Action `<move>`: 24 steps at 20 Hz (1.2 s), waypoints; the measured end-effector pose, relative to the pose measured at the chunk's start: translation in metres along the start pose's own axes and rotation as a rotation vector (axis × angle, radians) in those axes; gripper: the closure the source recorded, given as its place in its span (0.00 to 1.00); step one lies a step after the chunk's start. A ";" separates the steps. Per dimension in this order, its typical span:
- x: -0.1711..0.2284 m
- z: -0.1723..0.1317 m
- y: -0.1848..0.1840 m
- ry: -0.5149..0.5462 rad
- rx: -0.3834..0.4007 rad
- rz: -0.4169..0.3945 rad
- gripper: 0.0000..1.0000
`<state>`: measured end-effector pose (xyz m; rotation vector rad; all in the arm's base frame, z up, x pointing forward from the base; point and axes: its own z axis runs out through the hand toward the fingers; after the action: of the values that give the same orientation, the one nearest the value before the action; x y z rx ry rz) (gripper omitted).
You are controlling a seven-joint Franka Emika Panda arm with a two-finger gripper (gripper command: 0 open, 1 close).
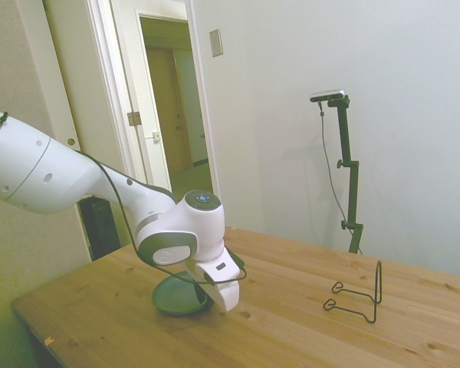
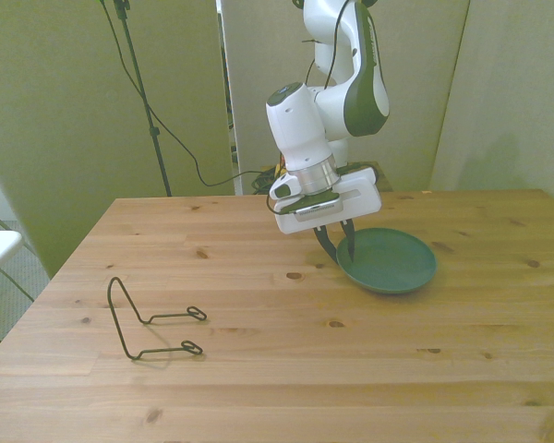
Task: Load the plate
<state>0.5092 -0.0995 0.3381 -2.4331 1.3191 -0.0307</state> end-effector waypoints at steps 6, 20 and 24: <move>0.001 -0.001 0.001 -0.007 -0.003 0.001 1.00; -0.006 -0.064 -0.007 0.016 -0.053 -0.019 1.00; -0.017 -0.097 -0.019 0.052 -0.055 -0.031 1.00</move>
<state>0.4961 -0.1062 0.4369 -2.5149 1.3206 -0.0676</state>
